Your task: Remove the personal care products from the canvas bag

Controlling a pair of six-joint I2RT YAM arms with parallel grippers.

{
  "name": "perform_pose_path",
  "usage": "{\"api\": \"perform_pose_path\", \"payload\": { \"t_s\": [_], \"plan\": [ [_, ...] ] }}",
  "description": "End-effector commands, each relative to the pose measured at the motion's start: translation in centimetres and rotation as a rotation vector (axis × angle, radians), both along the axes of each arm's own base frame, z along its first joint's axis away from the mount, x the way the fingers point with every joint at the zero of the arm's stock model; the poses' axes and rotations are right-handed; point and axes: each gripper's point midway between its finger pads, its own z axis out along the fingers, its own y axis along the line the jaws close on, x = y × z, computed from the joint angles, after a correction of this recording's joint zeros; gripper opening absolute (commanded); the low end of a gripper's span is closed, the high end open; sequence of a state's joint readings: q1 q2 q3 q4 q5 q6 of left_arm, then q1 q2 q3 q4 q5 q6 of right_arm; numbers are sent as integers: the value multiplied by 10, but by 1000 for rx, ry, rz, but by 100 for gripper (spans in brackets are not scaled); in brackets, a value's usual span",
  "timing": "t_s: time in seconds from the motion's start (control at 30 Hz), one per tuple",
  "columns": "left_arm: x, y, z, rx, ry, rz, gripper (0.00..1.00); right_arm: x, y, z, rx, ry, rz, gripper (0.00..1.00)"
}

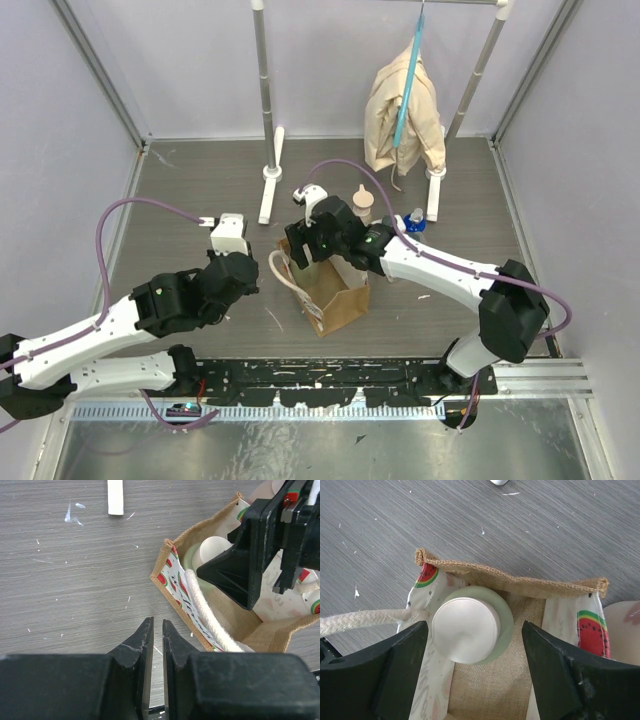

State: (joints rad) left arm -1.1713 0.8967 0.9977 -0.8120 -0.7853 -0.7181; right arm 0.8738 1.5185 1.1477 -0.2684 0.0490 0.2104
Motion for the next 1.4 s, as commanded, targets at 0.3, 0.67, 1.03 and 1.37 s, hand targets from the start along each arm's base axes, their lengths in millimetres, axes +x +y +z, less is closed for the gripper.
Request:
{"api": "perform_pose_path", "payload": {
  "t_s": [0.3,0.67,1.03,1.37],
  "plan": [
    [3,-1,1,-22,-6,5,19,14,11,8,-21,-68,-18,52],
    [5,10,9,-16,-38,26,19,24,10,100,57,-204,-31,44],
    [4,10,8,-29,-36,25,18,51,-16,230,163,-419,-144,44],
    [4,13,9,-31,-40,32,18,105,-45,262,254,-478,-252,44]
  ]
}}
